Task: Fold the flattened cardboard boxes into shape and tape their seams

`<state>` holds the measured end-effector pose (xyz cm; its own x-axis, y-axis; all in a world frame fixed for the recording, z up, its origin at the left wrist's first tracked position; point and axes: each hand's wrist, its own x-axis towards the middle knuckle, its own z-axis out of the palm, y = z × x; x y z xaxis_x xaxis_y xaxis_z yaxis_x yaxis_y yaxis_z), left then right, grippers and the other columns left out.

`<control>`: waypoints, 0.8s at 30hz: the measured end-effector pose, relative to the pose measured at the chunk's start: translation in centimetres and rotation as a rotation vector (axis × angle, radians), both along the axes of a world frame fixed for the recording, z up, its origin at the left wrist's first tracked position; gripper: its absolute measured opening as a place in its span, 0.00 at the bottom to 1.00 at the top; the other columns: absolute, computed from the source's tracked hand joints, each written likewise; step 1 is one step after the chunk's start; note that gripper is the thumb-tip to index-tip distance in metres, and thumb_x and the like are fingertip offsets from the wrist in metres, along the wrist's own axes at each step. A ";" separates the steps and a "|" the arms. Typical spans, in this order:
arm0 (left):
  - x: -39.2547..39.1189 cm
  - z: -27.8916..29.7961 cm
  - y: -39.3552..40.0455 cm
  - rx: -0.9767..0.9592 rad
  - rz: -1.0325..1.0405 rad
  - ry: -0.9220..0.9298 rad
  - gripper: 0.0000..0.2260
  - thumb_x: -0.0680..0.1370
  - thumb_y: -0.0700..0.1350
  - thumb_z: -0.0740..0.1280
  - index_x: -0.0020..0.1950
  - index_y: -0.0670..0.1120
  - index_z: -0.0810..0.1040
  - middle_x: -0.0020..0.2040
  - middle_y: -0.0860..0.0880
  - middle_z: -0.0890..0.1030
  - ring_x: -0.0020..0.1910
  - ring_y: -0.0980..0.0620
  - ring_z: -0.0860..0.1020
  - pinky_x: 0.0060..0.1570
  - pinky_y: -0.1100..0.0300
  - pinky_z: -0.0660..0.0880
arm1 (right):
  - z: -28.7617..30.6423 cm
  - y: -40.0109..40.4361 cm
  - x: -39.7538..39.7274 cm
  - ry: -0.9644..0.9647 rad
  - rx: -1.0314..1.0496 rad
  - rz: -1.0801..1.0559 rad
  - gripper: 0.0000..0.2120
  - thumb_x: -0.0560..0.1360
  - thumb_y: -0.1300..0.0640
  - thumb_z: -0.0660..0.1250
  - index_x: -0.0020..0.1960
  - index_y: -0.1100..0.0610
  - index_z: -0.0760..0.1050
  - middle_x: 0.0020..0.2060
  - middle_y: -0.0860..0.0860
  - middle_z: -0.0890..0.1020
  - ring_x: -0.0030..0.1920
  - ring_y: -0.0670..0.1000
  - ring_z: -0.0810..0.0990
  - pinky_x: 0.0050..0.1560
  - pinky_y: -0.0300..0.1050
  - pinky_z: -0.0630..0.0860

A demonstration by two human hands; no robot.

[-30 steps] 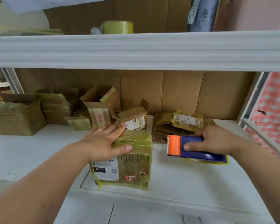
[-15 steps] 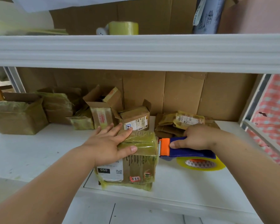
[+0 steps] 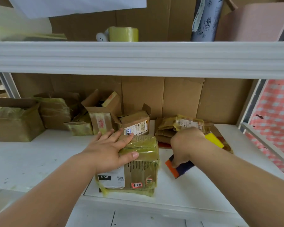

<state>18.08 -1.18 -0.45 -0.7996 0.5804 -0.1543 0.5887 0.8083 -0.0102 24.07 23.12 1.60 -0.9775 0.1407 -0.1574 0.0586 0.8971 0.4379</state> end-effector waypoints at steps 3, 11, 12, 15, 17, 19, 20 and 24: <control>0.1 0.1 -0.1 0.001 0.003 0.003 0.44 0.61 0.81 0.32 0.76 0.67 0.35 0.80 0.56 0.37 0.79 0.51 0.37 0.77 0.45 0.39 | -2.1 1.6 0.3 0.034 -0.196 -0.129 0.27 0.68 0.25 0.62 0.37 0.50 0.73 0.36 0.48 0.78 0.40 0.50 0.78 0.41 0.45 0.77; -0.3 0.2 0.1 -0.014 0.004 -0.031 0.53 0.55 0.81 0.29 0.78 0.61 0.32 0.80 0.56 0.35 0.79 0.52 0.37 0.77 0.47 0.39 | -7.3 2.6 1.5 0.335 -0.229 -0.171 0.28 0.76 0.27 0.51 0.48 0.52 0.69 0.39 0.47 0.78 0.43 0.52 0.79 0.46 0.48 0.69; -0.4 0.2 0.1 -0.017 0.002 -0.032 0.53 0.55 0.81 0.29 0.78 0.60 0.32 0.79 0.56 0.34 0.79 0.52 0.36 0.77 0.47 0.39 | -8.2 2.5 1.6 0.326 -0.235 -0.175 0.28 0.76 0.28 0.50 0.52 0.52 0.68 0.44 0.48 0.80 0.47 0.53 0.80 0.51 0.50 0.69; -0.5 0.3 0.2 -0.035 -0.001 -0.042 0.53 0.55 0.81 0.29 0.78 0.59 0.32 0.79 0.56 0.33 0.79 0.52 0.36 0.77 0.47 0.38 | -10.4 2.2 2.0 0.248 -0.253 -0.202 0.28 0.77 0.30 0.52 0.59 0.52 0.69 0.55 0.51 0.81 0.55 0.55 0.79 0.58 0.52 0.67; -0.5 0.4 0.2 -0.039 0.010 -0.043 0.50 0.59 0.80 0.31 0.78 0.59 0.32 0.79 0.56 0.33 0.79 0.52 0.36 0.77 0.47 0.37 | -10.6 2.3 2.2 0.194 -0.278 -0.253 0.27 0.77 0.31 0.53 0.62 0.52 0.70 0.60 0.51 0.78 0.61 0.55 0.76 0.63 0.53 0.66; -0.4 0.3 0.3 -0.038 0.017 -0.044 0.48 0.62 0.79 0.33 0.78 0.59 0.32 0.79 0.56 0.34 0.79 0.52 0.36 0.77 0.47 0.37 | -10.1 2.2 2.3 0.266 -0.343 -0.249 0.26 0.79 0.35 0.54 0.69 0.51 0.69 0.68 0.51 0.73 0.69 0.55 0.70 0.70 0.55 0.62; -0.4 0.3 0.3 -0.036 0.016 -0.045 0.49 0.61 0.79 0.33 0.78 0.59 0.32 0.79 0.56 0.34 0.79 0.52 0.36 0.77 0.47 0.37 | -9.6 1.9 2.3 0.380 -0.464 -0.216 0.25 0.80 0.39 0.54 0.73 0.50 0.66 0.71 0.50 0.69 0.72 0.55 0.66 0.73 0.55 0.60; -0.4 0.1 0.2 -0.031 0.003 -0.045 0.55 0.54 0.82 0.28 0.78 0.59 0.33 0.80 0.56 0.35 0.79 0.52 0.37 0.77 0.46 0.38 | -6.9 -2.3 3.0 0.744 -1.149 0.106 0.24 0.83 0.47 0.55 0.79 0.48 0.58 0.76 0.39 0.59 0.77 0.39 0.55 0.77 0.39 0.53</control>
